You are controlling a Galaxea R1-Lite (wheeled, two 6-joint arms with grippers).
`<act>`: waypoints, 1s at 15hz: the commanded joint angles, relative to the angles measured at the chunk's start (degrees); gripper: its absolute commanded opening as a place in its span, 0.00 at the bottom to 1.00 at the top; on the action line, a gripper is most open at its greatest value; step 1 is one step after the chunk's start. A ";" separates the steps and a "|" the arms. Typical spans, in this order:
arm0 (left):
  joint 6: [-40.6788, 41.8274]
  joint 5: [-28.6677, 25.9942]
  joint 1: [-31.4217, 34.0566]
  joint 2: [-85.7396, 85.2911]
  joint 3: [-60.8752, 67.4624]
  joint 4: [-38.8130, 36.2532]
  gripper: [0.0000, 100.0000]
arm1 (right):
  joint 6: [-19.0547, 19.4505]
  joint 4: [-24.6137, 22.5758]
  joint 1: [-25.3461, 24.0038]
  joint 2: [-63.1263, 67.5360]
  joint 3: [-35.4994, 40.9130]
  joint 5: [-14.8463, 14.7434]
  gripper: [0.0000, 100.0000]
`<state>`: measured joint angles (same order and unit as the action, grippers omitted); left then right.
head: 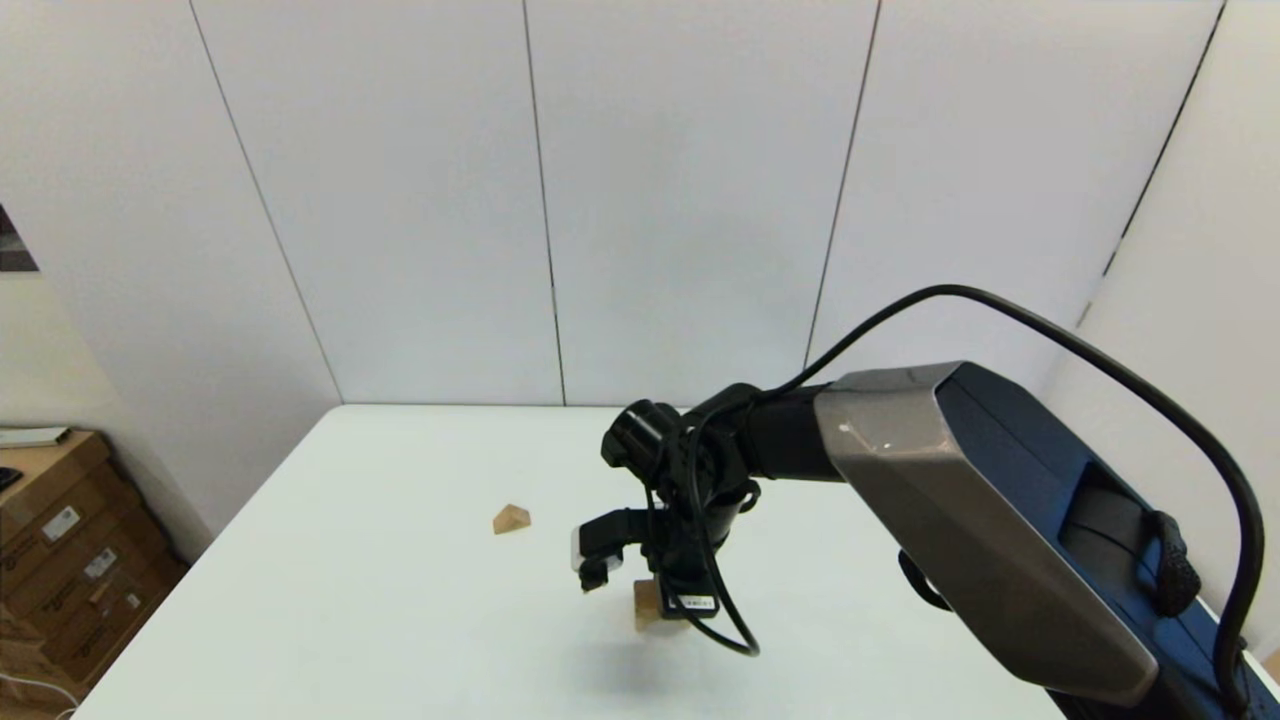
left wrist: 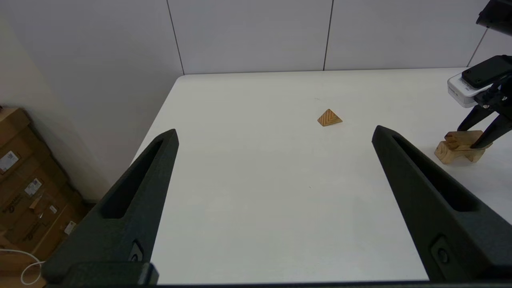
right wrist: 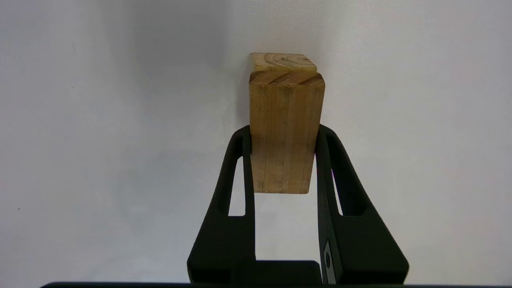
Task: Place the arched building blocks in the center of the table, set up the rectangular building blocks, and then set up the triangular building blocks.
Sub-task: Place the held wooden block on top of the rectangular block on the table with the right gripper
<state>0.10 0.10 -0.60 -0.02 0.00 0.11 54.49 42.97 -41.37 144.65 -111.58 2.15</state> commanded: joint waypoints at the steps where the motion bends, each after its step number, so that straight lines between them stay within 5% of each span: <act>1: -0.01 -0.01 -0.02 0.02 0.00 -0.02 1.00 | 0.35 0.09 -0.11 -0.07 -0.04 0.05 0.00; 9: -0.01 -0.01 -0.02 0.02 0.00 0.07 1.00 | 0.79 0.27 -0.11 0.10 -0.04 0.05 0.00; 10: -0.01 -0.01 -0.02 0.02 0.00 -0.02 1.00 | 0.88 0.27 -0.11 0.10 -0.04 0.05 1.00; 15: -0.01 -0.01 -0.02 0.02 0.00 -0.02 1.00 | 0.79 0.18 -0.11 0.19 -0.04 0.05 1.00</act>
<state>0.10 0.10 -0.62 -0.02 0.00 0.11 54.99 42.96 -41.45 144.76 -111.63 2.17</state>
